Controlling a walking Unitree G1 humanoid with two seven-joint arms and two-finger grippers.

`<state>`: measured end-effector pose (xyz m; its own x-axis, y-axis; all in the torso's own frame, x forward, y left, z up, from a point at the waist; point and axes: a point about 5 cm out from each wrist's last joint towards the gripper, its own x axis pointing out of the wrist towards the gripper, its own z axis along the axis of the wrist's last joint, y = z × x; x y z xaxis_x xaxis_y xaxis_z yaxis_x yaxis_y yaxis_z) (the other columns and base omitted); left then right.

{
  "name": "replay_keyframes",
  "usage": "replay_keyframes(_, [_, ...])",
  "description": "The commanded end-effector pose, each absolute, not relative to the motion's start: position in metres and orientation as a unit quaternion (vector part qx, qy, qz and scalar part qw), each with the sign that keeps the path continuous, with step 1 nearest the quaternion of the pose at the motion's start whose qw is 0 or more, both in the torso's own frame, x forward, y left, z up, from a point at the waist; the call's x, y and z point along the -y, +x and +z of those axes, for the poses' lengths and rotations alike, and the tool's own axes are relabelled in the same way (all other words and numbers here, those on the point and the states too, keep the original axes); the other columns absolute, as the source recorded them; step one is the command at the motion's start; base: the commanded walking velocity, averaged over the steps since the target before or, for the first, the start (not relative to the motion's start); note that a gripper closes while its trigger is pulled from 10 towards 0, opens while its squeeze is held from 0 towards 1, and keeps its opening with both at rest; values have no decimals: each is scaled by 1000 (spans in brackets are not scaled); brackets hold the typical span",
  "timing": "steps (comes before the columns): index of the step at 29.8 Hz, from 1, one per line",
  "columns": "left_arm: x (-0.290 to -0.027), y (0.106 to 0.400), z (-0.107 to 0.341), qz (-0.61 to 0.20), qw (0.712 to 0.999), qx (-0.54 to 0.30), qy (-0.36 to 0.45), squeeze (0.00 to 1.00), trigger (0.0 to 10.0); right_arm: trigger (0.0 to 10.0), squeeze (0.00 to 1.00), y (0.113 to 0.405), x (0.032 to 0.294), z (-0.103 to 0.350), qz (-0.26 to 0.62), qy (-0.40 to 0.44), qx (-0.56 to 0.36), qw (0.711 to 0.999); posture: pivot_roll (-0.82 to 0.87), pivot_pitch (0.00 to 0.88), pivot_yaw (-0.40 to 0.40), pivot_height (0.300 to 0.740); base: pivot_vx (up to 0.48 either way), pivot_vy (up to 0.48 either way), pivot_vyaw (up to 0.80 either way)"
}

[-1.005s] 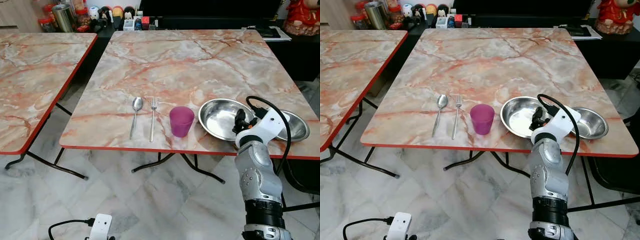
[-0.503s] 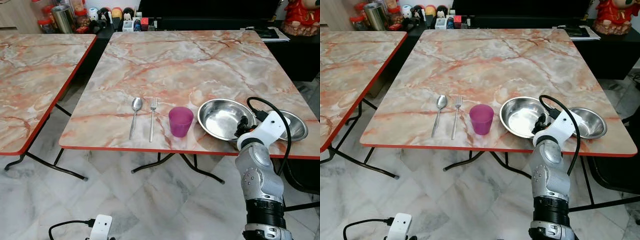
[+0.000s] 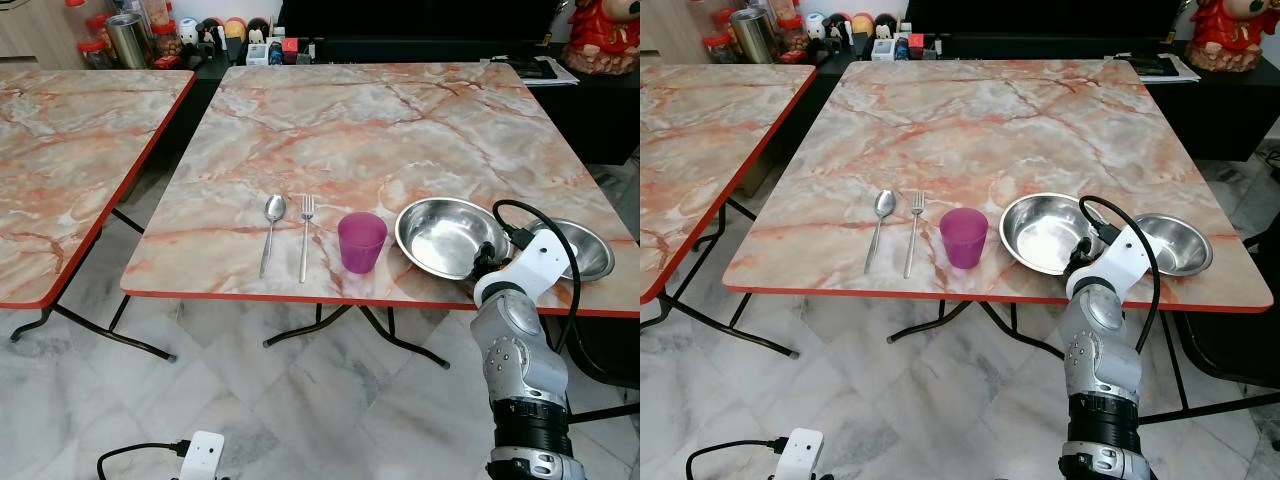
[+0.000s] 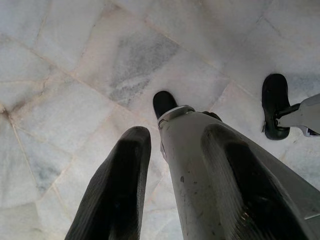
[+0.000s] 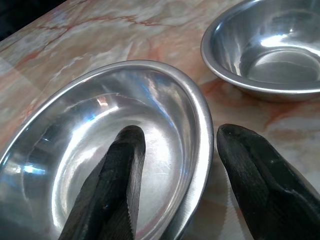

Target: Setting the table

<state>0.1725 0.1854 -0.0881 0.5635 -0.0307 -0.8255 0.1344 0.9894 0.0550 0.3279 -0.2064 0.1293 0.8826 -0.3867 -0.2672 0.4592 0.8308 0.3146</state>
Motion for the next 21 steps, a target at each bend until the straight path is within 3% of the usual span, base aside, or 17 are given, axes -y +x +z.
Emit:
replay_keyframes(1, [-189,166,-91,-51,877,-473,66,0,10000,10000,0,327,209,128,-230,194,-104,948,-50,109,25,740,0,0,0])
replay_keyframes(21, [-189,164,-92,-50,875,-478,61,0,10000,10000,0,339,210,122,-238,218,-118,939,-37,128,19,740,0,0,0])
